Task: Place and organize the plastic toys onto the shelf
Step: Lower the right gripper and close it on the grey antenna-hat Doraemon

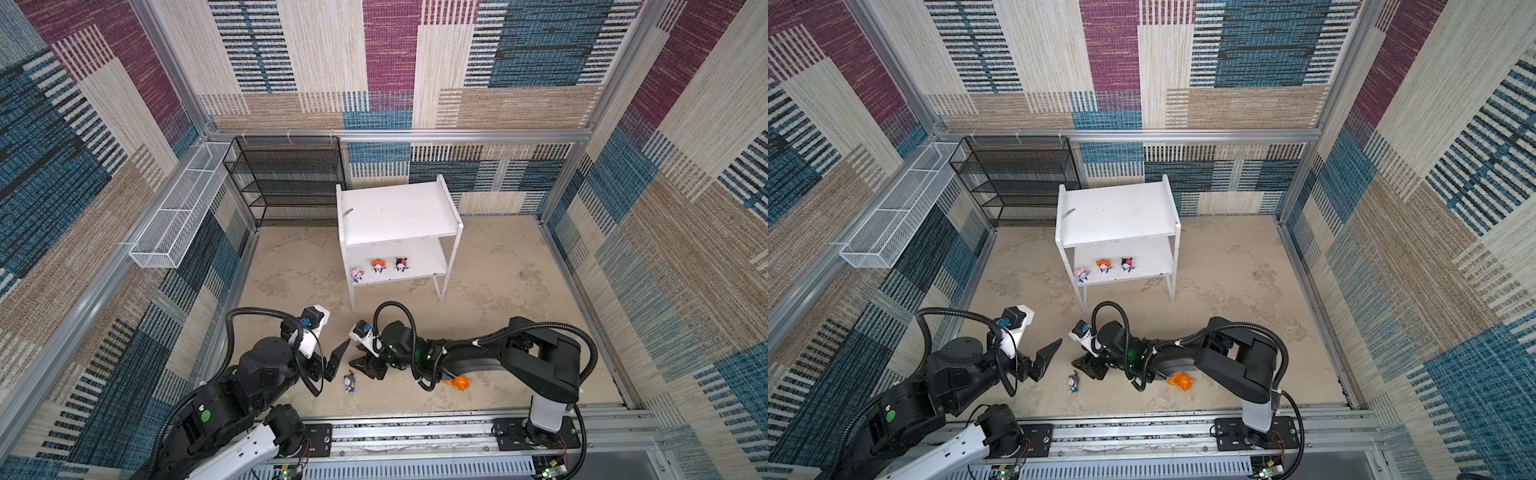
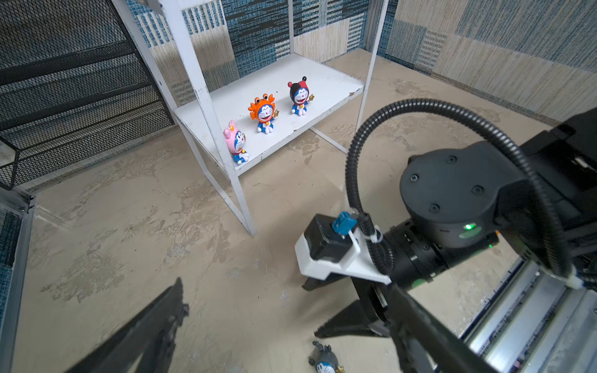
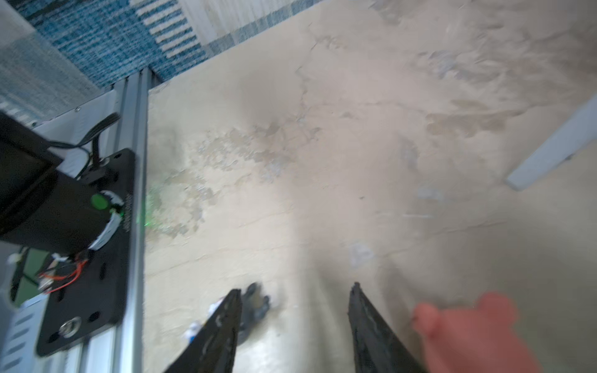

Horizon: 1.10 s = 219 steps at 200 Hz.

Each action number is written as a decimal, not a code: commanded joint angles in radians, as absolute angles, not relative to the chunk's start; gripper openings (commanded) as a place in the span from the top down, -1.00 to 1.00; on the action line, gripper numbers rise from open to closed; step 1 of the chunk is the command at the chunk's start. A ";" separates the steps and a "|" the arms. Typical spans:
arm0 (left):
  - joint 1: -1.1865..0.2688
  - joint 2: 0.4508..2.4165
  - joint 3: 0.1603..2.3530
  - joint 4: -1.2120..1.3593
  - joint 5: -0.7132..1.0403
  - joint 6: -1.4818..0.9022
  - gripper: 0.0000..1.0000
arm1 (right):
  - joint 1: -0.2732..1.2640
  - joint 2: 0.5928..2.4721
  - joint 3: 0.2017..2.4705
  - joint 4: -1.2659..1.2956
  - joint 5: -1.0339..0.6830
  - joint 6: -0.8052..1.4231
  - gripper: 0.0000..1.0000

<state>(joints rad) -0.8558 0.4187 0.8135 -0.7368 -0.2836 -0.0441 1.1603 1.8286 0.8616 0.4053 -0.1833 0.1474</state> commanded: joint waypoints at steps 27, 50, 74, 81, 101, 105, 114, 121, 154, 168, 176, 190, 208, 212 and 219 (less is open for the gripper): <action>-0.856 0.399 0.813 -0.710 -0.287 -0.037 -0.98 | 1.203 1.853 0.885 0.274 -0.209 0.302 -0.15; -0.855 0.390 0.811 -0.709 -0.281 -0.036 -0.98 | 1.206 1.892 0.925 0.250 -0.220 0.305 -0.15; -0.856 0.387 0.812 -0.709 -0.275 -0.035 -0.98 | 1.213 1.927 0.968 0.226 -0.233 0.305 -0.13; -0.855 0.386 0.812 -0.709 -0.276 -0.035 -0.98 | 1.215 1.935 0.974 0.223 -0.235 0.305 -0.12; -0.856 0.380 0.811 -0.707 -0.276 -0.033 -0.98 | 1.219 1.950 0.989 0.208 -0.237 0.307 -0.06; -0.856 0.379 0.811 -0.707 -0.276 -0.032 -0.98 | 1.221 1.953 0.990 0.206 -0.237 0.306 -0.05; -0.856 0.376 0.810 -0.706 -0.276 -0.032 -0.98 | 1.224 1.958 0.997 0.196 -0.233 0.304 -0.02; -0.855 0.375 0.810 -0.706 -0.276 -0.032 -0.98 | 1.230 1.963 1.008 0.182 -0.229 0.298 0.00; -0.855 0.378 0.809 -0.704 -0.272 -0.029 -0.98 | 1.248 1.983 1.041 0.140 -0.212 0.275 0.15; -0.856 0.379 0.810 -0.704 -0.271 -0.029 -0.98 | 1.255 1.974 1.036 0.147 -0.208 0.259 0.16; -0.855 0.378 0.810 -0.703 -0.271 -0.029 -0.98 | 1.258 1.968 1.034 0.146 -0.200 0.254 0.15; -0.855 0.380 0.809 -0.703 -0.267 -0.029 -0.98 | 1.258 1.962 1.037 0.126 -0.184 0.250 0.02; -0.855 0.380 0.808 -0.702 -0.265 -0.029 -0.98 | 1.258 1.945 1.032 0.117 -0.183 0.248 -0.09; -0.856 0.379 0.807 -0.702 -0.265 -0.029 -0.98 | 1.258 1.942 1.030 0.115 -0.184 0.250 -0.12; -0.855 0.379 0.807 -0.701 -0.265 -0.028 -0.98 | 1.258 1.935 1.029 0.110 -0.182 0.253 -0.14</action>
